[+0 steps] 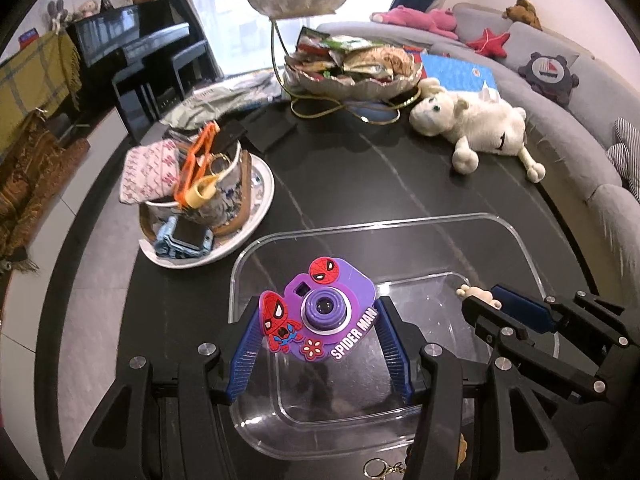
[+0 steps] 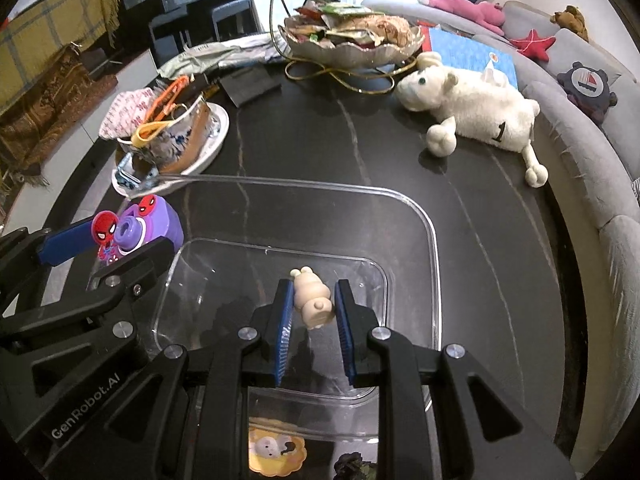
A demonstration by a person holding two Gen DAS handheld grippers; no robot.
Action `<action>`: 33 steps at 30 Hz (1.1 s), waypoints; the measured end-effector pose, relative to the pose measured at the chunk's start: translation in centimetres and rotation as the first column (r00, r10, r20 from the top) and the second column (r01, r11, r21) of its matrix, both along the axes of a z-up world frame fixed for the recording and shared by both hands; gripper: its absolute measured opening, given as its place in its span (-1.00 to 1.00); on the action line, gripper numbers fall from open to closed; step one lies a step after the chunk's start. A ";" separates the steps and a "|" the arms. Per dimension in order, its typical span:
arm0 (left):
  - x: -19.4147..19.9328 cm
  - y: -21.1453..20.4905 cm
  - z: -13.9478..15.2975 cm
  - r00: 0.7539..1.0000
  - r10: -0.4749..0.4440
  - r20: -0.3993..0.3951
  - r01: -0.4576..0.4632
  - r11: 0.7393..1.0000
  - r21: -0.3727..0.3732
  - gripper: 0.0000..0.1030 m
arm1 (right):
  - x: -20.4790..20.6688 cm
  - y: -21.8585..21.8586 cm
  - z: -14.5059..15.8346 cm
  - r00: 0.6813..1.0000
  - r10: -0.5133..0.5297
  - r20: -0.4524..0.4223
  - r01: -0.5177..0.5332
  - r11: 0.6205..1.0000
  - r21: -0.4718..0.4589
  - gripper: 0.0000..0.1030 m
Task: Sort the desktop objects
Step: 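Lower the Spider-Man toy into the clear box with the left tool while the right tool releases the figurine there, then withdraw both open tools from the clear box back over the table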
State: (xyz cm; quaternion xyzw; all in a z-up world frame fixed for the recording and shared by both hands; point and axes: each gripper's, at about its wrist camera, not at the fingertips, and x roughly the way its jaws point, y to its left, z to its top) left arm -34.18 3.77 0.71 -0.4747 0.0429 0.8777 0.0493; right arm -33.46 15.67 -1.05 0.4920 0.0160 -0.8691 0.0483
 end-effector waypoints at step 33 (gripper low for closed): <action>2.2 -2.3 1.8 0.999 0.018 0.026 -0.019 1.000 0.017 0.38 | 2.6 0.5 1.8 0.999 -0.021 -0.029 0.021 1.000 0.003 -0.10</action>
